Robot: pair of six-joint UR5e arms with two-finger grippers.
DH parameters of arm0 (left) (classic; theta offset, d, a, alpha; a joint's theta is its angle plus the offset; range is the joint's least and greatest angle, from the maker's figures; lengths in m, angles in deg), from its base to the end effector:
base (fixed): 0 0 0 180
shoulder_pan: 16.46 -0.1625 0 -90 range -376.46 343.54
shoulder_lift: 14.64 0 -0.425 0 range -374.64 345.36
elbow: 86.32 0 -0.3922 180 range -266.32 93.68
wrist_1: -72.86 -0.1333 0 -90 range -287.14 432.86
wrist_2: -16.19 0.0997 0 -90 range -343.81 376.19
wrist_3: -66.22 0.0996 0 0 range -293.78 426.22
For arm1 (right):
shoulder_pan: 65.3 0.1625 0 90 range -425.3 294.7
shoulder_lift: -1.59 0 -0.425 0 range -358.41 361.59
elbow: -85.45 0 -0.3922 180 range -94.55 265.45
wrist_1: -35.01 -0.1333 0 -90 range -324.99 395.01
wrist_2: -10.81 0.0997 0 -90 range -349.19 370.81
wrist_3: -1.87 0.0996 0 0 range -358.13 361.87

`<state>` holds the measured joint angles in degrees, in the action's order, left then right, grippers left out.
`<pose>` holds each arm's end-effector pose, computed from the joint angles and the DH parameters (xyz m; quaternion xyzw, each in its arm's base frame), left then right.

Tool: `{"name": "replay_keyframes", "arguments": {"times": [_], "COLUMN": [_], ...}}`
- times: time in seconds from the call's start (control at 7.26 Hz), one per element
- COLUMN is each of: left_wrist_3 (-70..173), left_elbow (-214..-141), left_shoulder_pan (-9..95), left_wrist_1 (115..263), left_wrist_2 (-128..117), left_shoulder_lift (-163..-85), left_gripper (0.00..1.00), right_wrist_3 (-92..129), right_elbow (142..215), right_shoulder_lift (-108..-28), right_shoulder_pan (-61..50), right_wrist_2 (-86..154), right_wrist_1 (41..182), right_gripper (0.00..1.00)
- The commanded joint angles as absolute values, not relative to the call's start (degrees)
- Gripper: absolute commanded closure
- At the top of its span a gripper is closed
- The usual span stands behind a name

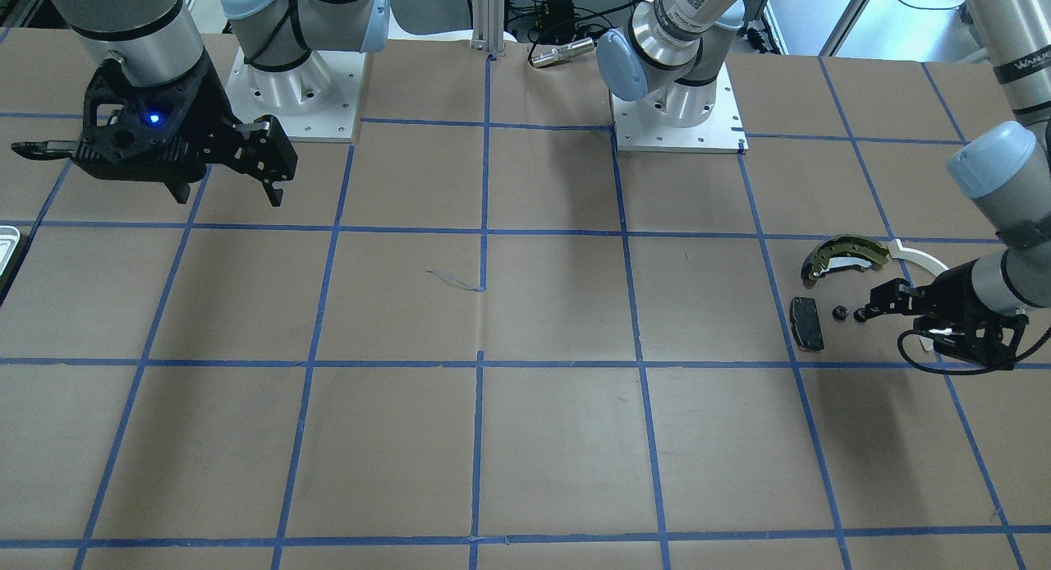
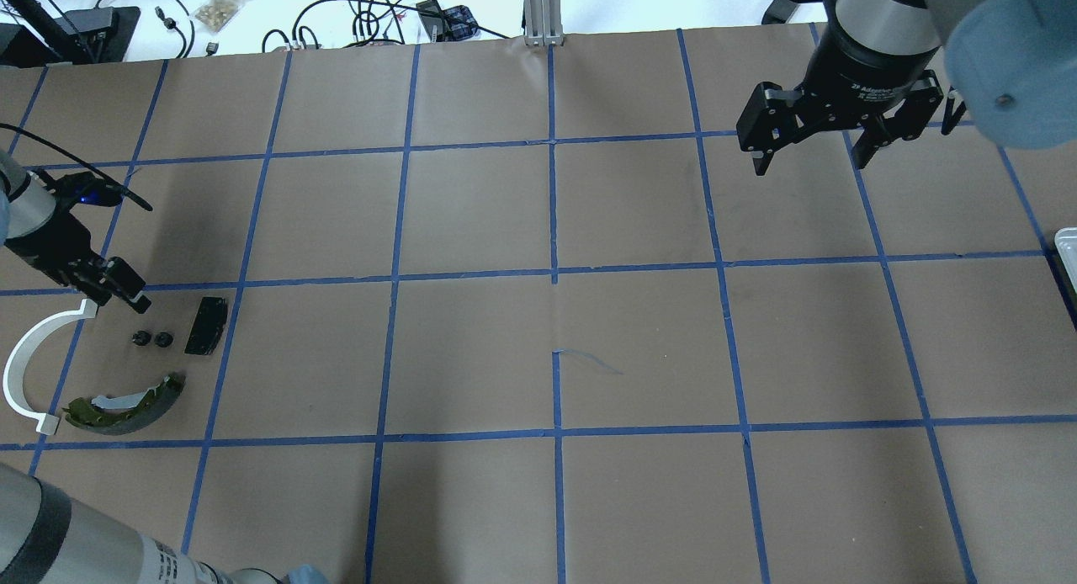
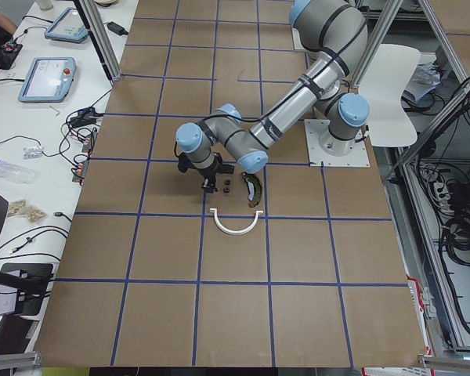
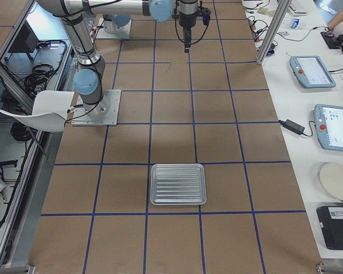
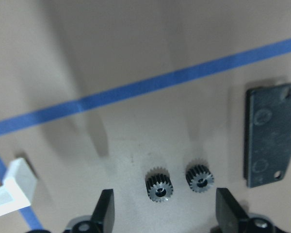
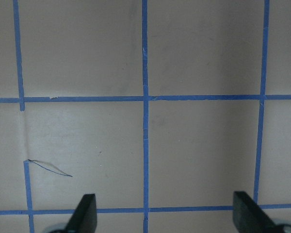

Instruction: Place bearing gear from tray to pile

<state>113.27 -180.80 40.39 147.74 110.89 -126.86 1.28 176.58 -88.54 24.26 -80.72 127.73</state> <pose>0.2172 -0.5614 0.2625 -0.1244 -0.9863 -0.1034 0.0337 0.1268 -0.4948 0.4841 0.0011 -0.9998 0.0149 0.0135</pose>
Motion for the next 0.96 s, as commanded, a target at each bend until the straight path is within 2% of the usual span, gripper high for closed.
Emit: {"name": "replay_keyframes", "arguments": {"times": [0.0,0.28,0.55,0.83], "left_wrist_3": [101.3,90.0,87.3,79.8], "left_elbow": [-172.8,-168.8,-168.8,-171.6], "left_shoulder_pan": [47.4,54.6,64.3,67.8], "left_wrist_1": [158.2,164.2,164.4,165.3], "left_wrist_2": [107.1,106.8,106.5,102.7], "left_shoulder_lift": [-122.8,-118.3,-115.6,-111.9], "left_gripper": [0.00,0.00,0.00,0.00], "right_wrist_3": [1.3,1.3,1.2,1.2], "right_elbow": [176.6,177.3,178.3,178.3], "right_shoulder_lift": [-88.5,-88.6,-88.6,-88.9], "right_shoulder_pan": [24.3,24.3,24.3,24.3], "right_wrist_2": [-80.7,-80.0,-80.0,-80.0], "right_wrist_1": [127.7,127.8,131.8,131.9], "right_gripper": [0.00,0.00,0.00,0.00]}}
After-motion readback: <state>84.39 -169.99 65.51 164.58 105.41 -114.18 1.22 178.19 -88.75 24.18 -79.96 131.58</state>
